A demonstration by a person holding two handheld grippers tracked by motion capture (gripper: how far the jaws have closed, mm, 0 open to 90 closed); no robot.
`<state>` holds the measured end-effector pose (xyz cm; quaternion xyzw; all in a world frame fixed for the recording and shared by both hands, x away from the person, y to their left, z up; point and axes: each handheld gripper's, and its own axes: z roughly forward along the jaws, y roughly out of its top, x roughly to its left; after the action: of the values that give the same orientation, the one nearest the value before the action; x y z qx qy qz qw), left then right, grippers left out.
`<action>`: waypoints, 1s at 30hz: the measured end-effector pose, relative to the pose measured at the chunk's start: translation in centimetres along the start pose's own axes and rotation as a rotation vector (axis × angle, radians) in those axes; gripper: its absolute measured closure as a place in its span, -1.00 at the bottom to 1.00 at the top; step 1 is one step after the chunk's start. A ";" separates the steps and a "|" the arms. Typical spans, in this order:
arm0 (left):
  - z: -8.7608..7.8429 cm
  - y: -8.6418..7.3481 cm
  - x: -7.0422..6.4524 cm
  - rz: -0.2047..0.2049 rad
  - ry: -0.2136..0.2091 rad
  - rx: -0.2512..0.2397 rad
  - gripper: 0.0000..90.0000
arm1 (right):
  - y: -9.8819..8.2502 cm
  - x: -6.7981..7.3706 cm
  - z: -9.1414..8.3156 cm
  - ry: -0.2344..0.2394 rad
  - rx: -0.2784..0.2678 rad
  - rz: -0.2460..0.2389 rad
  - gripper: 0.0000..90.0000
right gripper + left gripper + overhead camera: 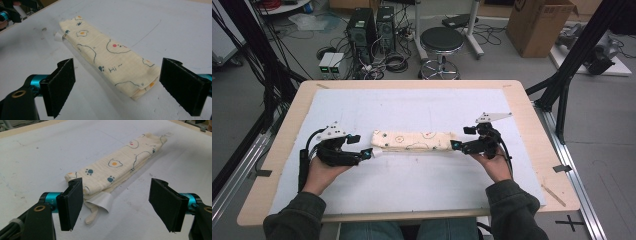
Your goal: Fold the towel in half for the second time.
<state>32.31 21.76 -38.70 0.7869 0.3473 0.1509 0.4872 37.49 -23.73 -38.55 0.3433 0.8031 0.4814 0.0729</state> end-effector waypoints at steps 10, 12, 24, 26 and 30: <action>-0.7 -0.6 -0.4 0.002 0.001 -0.002 -0.38 | -0.9 0.2 -0.5 0.002 -0.005 -0.004 -0.72; -0.8 -0.7 -0.5 0.005 0.000 0.000 -0.39 | -1.1 0.3 -0.6 0.004 -0.007 -0.003 -0.72; -1.7 -1.7 -0.8 -0.003 0.005 -0.003 -0.39 | -2.3 0.8 -1.6 -0.004 -0.011 -0.006 -0.73; -1.7 -1.9 -0.9 -0.004 0.010 -0.001 -0.39 | -2.6 0.8 -1.6 -0.002 -0.012 -0.007 -0.73; -1.8 -2.2 -1.1 -0.008 0.012 0.000 -0.41 | -3.0 0.8 -1.7 -0.008 -0.011 -0.010 -0.73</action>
<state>29.59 22.81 -39.60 0.7845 0.3534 0.1538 0.4857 34.65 -25.39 -39.92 0.3410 0.8017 0.4842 0.0804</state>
